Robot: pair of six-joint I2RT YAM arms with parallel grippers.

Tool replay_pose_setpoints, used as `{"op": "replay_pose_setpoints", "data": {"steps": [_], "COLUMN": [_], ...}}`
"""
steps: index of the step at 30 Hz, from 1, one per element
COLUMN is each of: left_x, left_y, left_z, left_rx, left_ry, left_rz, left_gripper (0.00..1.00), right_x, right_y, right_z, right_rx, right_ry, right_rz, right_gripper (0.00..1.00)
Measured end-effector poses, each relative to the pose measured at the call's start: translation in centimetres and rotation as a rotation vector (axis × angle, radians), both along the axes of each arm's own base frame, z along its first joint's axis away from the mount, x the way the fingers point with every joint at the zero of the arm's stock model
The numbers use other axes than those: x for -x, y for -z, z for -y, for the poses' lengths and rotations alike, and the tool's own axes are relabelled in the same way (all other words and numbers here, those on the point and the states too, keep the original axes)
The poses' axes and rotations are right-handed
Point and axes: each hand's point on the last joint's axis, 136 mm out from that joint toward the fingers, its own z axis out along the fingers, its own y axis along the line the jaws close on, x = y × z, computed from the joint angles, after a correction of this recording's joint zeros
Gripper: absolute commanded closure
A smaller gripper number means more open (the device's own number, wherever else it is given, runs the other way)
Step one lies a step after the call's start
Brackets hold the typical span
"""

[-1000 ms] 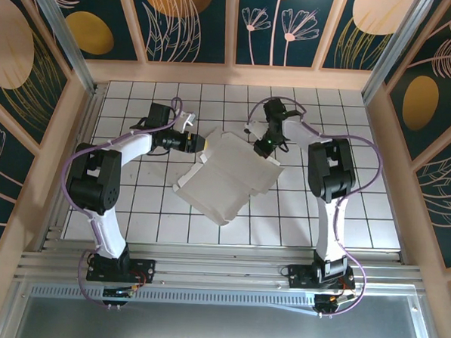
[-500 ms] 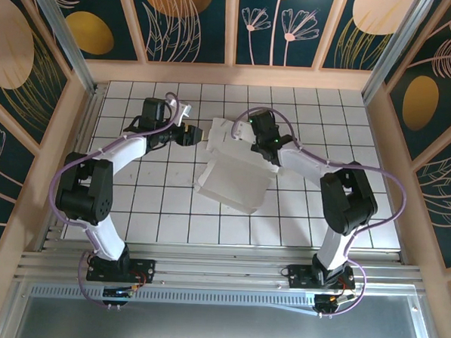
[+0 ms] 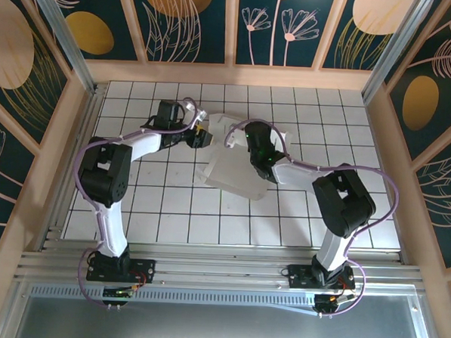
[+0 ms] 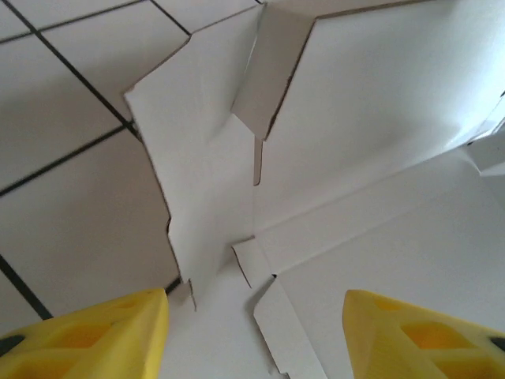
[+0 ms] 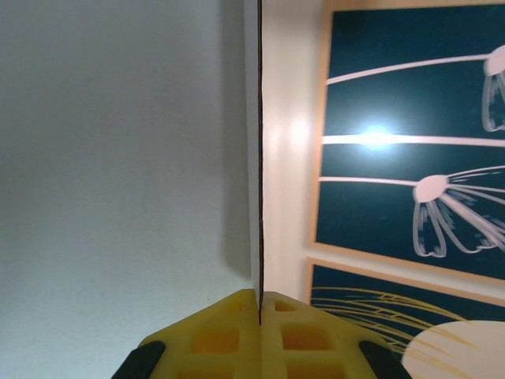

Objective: Fold the paper box

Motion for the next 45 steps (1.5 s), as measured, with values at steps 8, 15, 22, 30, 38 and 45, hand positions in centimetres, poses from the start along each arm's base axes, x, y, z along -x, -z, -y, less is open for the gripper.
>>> {"op": "replay_pose_setpoints", "data": {"steps": [8,15,22,30,38,45], "left_x": [-4.6,-5.9,-5.7,-5.8,-6.4,-7.0], "left_y": [0.2,1.0,1.6,-2.0,-3.1,-0.5], "left_z": [0.8,1.2,0.2,0.9,2.3,2.3], "left_rx": [-0.023,-0.032,-0.074,-0.045,-0.026,-0.063], "left_ry": [-0.005,0.005,0.000,0.102,0.214,0.228], "left_rz": [0.064,0.070,0.109,0.201,0.236,0.206], "left_gripper": [0.44,0.49,0.27,0.35,0.54,0.83], "right_x": [0.1,0.3,0.4,0.7,0.4,0.6], "right_y": [-1.7,-1.8,-1.6,-1.6,-2.0,-1.1], "right_z": [-0.6,-0.8,-1.0,-1.3,-1.1,-1.3], "right_rx": [-0.004,-0.009,-0.021,-0.056,-0.100,-0.107], "right_ry": [-0.018,-0.022,-0.032,-0.042,-0.026,-0.036], "right_rz": [0.053,0.054,0.043,0.026,0.032,-0.008], "right_gripper": [1.00,1.00,1.00,1.00,1.00,1.00]}}
